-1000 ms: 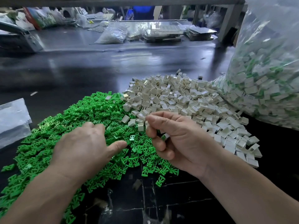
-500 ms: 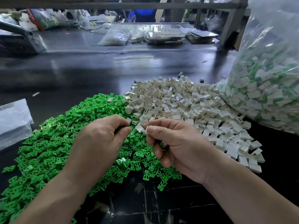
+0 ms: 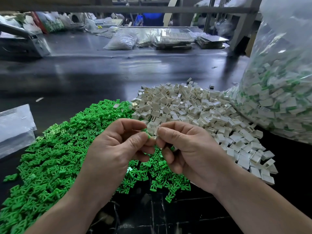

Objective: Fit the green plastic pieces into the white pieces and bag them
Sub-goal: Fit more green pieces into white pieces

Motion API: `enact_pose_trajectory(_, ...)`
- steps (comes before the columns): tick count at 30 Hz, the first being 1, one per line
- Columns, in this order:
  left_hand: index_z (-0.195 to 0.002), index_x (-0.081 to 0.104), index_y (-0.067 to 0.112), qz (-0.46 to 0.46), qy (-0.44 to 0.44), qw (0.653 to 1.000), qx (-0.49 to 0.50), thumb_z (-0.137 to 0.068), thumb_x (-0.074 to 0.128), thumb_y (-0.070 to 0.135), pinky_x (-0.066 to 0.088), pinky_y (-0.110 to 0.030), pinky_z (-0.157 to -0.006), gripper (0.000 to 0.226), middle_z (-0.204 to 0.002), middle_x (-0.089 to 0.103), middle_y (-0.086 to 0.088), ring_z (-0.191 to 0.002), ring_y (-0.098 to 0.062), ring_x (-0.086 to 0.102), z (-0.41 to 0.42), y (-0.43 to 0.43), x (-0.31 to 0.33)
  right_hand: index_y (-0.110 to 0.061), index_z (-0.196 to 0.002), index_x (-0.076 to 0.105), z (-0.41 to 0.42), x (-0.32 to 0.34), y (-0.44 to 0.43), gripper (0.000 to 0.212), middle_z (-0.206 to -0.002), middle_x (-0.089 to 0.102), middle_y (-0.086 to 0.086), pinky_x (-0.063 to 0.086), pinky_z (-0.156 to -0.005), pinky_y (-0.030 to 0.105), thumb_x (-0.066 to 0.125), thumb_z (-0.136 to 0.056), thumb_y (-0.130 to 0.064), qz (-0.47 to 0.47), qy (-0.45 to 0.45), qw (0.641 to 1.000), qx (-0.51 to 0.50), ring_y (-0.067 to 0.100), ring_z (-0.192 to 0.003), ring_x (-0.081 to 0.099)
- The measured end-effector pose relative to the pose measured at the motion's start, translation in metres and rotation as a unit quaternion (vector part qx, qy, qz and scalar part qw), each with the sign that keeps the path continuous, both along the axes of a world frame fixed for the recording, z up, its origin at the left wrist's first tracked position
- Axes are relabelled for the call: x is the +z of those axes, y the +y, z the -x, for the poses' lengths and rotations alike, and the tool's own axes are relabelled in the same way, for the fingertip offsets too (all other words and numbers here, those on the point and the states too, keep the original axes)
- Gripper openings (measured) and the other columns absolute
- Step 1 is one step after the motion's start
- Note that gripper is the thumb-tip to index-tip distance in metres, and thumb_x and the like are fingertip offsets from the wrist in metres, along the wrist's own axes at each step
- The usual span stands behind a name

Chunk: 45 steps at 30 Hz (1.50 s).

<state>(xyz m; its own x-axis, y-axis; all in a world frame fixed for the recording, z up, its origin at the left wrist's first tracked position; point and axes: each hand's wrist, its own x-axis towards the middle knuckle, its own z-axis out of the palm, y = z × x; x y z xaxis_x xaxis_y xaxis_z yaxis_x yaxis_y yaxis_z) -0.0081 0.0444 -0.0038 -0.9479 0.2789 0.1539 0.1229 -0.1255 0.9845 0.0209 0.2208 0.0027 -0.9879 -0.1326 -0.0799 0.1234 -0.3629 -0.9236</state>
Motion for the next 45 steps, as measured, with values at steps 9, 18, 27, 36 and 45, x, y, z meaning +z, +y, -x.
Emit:
enact_pose_trajectory(9,-0.087,0.071,0.025,-0.049,-0.035,0.998,0.002,-0.087,0.067,0.028,0.057,-0.028,-0.061,0.006,-0.098,0.074,-0.015,-0.087,-0.032,0.073,0.002,-0.003,0.001,-0.018,-0.086,0.074,-0.001,0.001,0.0,0.008,-0.078,0.066,0.007,0.039,-0.035,0.021,0.068,-0.09,-0.022,-0.003,0.004,1.0,0.022,0.014,-0.049,0.053)
enact_pose_trajectory(18,-0.082,0.074,0.016,-0.123,-0.099,0.987,-0.016,-0.07,0.076,0.025,0.052,-0.026,-0.05,0.015,-0.07,0.063,-0.007,-0.06,-0.017,0.06,0.002,-0.001,0.003,-0.014,-0.09,0.07,-0.003,-0.002,-0.003,0.011,-0.075,0.064,0.007,0.04,-0.036,0.021,0.07,-0.09,-0.024,-0.048,0.021,0.998,0.029,0.014,-0.049,0.053)
enact_pose_trajectory(27,-0.082,0.072,0.021,-0.051,-0.037,0.998,0.003,-0.075,0.072,0.036,0.051,-0.026,-0.053,0.016,-0.077,0.069,-0.011,-0.063,-0.021,0.065,-0.005,0.0,0.001,-0.021,-0.086,0.069,-0.005,-0.002,-0.005,0.016,-0.073,0.065,0.002,0.041,-0.04,0.025,0.064,-0.091,-0.036,-0.147,0.085,0.985,-0.011,0.022,-0.053,0.053)
enact_pose_trajectory(36,-0.082,0.07,0.016,-0.033,-0.039,0.998,-0.021,-0.079,0.074,0.041,0.051,-0.028,-0.054,0.025,-0.079,0.07,-0.017,-0.066,-0.024,0.064,-0.008,0.001,0.005,-0.023,-0.086,0.069,-0.007,-0.001,-0.005,0.014,-0.07,0.063,-0.001,0.043,-0.041,0.026,0.063,-0.091,-0.035,-0.178,0.106,0.978,-0.009,0.018,-0.054,0.055)
enact_pose_trajectory(45,-0.113,0.07,0.008,-0.192,-0.201,0.931,-0.238,-0.077,0.081,0.03,0.054,-0.025,-0.045,0.043,-0.074,0.069,-0.014,-0.059,-0.02,0.069,-0.006,-0.004,0.012,-0.026,-0.074,0.068,-0.008,0.007,0.002,0.021,-0.062,0.055,-0.002,0.031,-0.033,0.015,0.063,-0.093,-0.034,-0.083,0.046,0.991,0.095,0.007,-0.04,0.044)
